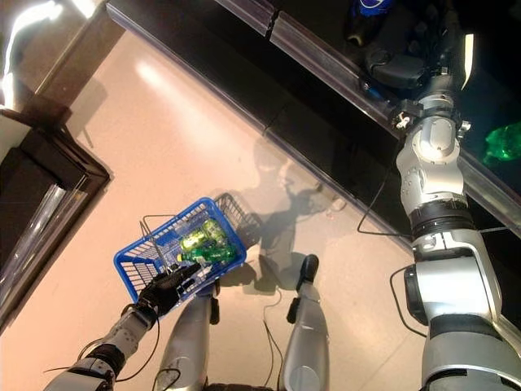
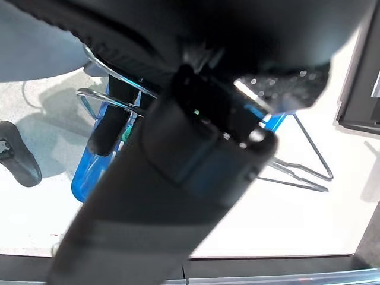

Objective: Pick up the drink and place into the basket.

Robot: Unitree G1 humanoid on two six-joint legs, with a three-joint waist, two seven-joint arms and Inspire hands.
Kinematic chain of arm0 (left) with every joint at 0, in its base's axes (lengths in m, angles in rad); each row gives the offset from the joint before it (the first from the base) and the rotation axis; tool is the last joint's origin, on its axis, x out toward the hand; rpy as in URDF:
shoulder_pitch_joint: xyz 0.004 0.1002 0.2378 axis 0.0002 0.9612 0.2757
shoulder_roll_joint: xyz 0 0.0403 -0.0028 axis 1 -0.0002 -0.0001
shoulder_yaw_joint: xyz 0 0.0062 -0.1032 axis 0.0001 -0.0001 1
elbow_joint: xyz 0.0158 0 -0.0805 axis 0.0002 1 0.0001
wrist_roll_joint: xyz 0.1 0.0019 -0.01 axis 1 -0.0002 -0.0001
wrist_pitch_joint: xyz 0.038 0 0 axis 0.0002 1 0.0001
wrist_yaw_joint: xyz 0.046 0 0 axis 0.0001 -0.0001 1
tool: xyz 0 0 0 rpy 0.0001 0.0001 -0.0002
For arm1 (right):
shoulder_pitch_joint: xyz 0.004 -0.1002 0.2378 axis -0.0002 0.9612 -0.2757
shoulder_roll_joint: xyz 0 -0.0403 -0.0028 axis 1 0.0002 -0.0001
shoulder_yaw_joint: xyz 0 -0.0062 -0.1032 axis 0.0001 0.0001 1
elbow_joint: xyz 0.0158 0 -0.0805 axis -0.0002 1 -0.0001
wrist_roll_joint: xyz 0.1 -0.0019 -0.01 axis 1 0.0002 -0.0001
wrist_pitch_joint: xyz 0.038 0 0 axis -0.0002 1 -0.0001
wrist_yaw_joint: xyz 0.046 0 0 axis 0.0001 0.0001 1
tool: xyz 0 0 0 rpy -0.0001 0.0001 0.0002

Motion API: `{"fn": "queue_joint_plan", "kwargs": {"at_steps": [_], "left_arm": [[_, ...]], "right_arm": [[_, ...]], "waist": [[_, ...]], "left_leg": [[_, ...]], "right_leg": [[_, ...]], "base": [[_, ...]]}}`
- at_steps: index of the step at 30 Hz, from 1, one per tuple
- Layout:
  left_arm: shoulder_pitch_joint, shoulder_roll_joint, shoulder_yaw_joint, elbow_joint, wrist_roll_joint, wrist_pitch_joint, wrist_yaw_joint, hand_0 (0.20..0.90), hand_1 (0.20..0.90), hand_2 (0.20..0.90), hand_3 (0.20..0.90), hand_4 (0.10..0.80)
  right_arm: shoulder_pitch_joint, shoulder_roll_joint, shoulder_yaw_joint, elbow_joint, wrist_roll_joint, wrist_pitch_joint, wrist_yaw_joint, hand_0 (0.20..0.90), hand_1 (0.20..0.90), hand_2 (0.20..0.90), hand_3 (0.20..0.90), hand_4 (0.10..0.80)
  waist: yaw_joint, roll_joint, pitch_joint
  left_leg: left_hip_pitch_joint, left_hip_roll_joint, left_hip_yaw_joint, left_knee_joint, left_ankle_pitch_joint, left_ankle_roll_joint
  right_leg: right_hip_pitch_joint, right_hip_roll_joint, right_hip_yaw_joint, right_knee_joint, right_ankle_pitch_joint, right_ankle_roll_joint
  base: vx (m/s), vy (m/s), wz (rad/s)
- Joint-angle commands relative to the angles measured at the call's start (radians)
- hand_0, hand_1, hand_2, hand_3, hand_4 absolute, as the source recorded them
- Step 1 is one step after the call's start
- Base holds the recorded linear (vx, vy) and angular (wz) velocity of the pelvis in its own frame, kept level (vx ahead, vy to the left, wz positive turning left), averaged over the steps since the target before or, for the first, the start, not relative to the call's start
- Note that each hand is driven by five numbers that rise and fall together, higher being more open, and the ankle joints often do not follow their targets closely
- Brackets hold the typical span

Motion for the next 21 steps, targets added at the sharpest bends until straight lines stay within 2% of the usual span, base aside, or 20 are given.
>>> {"fn": "queue_joint_plan", "kwargs": {"at_steps": [1, 9, 21], "left_arm": [[0.101, 0.131, -0.051, -0.073, -0.031, -0.057, -0.073, 0.3, 0.3, 0.3, 0.2, 0.1], [0.094, 0.147, -0.051, -0.078, -0.029, -0.043, -0.079, 0.3, 0.3, 0.3, 0.2, 0.1], [0.11, 0.168, -0.049, -0.083, -0.028, -0.044, -0.09, 0.3, 0.3, 0.3, 0.2, 0.1]], "right_arm": [[-0.19, -0.13, 0.053, -0.004, 0.047, -0.056, 0.018, 0.9, 0.9, 0.9, 0.9, 0.8], [-0.246, -0.132, 0.087, 0.037, 0.08, -0.031, 0.053, 0.9, 0.9, 0.9, 0.9, 0.8], [-0.307, -0.14, 0.121, 0.094, 0.083, -0.017, 0.019, 0.9, 0.9, 0.9, 0.9, 0.8]], "waist": [[0.014, 0.036, -0.035], [0.024, 0.037, -0.032], [0.042, 0.041, -0.03]], "left_leg": [[-0.021, 0.024, -0.005, 0.029, 0.012, 0.041], [-0.029, 0.021, -0.013, 0.033, 0.014, 0.041], [-0.032, 0.014, -0.02, 0.031, 0.016, 0.045]], "right_leg": [[0.017, -0.063, 0.015, 0.079, -0.099, 0.013], [0.009, -0.065, 0.014, 0.09, -0.102, 0.013], [0.012, -0.067, 0.007, 0.092, -0.103, 0.013]], "base": [[0.0, 0.0, 0.0], [0.0, 0.0, 0.0], [0.012, -0.006, 0.01]]}}
